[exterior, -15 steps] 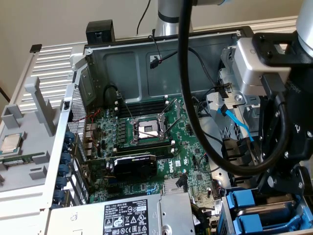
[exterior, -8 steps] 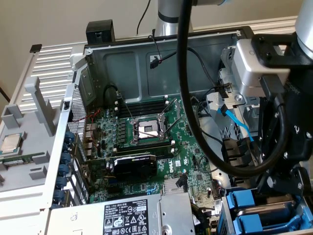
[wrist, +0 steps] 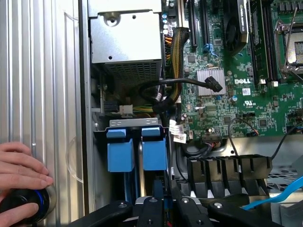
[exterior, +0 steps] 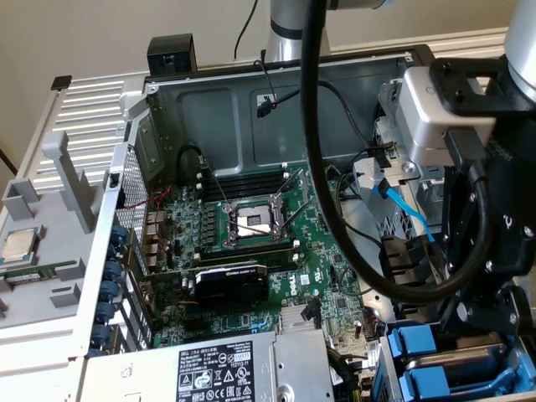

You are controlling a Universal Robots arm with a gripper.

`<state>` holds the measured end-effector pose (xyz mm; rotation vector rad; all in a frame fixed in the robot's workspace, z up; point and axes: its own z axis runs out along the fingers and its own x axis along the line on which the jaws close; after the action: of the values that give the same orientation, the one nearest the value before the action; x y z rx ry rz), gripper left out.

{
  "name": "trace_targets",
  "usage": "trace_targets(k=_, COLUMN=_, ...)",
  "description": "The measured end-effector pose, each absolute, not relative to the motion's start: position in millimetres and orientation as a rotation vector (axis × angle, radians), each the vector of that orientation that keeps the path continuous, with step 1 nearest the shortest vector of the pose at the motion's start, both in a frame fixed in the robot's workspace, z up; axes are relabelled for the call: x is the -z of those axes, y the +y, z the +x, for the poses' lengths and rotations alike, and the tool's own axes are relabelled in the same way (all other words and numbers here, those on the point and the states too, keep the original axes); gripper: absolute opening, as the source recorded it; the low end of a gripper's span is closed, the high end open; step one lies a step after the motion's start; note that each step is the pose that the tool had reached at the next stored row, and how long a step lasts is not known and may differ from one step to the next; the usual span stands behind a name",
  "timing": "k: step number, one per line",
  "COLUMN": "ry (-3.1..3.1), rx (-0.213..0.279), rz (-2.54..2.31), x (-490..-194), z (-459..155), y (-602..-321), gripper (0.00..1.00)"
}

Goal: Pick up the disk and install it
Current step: 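Insert the second disk wire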

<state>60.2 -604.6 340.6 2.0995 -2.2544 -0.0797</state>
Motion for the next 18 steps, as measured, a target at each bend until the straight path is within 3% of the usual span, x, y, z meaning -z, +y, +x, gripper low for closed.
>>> trace_targets(k=18, ry=-2.255, rx=0.079, rz=2.1, x=-337.6, z=60.2, y=-605.7, gripper=0.16)
